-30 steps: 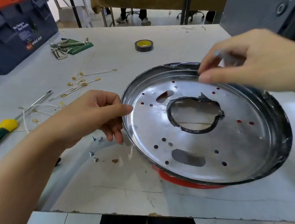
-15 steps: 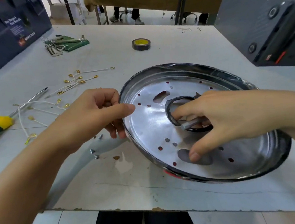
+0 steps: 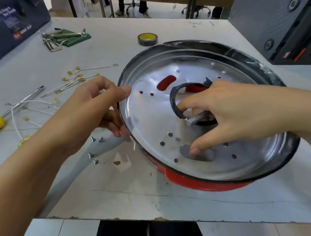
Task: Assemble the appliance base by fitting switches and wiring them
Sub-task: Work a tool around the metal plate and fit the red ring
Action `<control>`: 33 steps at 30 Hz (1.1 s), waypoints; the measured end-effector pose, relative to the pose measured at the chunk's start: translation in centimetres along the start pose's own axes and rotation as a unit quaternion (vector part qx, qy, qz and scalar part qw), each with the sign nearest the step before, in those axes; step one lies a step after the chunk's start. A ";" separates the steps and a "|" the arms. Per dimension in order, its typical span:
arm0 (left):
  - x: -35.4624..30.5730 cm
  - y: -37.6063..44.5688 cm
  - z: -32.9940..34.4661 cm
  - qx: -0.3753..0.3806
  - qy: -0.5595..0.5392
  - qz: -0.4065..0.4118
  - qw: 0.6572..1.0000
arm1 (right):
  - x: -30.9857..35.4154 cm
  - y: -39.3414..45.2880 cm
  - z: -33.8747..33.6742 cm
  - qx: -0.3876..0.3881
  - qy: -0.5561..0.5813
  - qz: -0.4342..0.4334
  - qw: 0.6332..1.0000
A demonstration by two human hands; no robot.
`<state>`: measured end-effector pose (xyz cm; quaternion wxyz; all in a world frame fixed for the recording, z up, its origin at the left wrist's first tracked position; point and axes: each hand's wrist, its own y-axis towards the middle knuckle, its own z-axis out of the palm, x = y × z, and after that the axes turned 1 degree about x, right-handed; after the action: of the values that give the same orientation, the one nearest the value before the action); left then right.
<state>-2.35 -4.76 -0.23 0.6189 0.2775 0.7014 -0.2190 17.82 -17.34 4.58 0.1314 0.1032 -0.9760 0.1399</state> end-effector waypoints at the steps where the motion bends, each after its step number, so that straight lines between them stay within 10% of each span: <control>1: 0.0 0.0 0.1 -0.001 -0.004 -0.006 1.000 | 0.2 0.0 0.0 -0.008 0.001 -0.003 1.000; 33: -0.1 -0.2 0.1 -0.010 0.002 0.001 1.000 | 1.1 -0.2 0.3 -0.037 -0.055 -0.024 0.998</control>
<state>-2.41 -4.98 -0.14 0.6204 0.2720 0.7048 -0.2109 16.73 -17.76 4.70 0.0849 0.1290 -0.9834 0.0951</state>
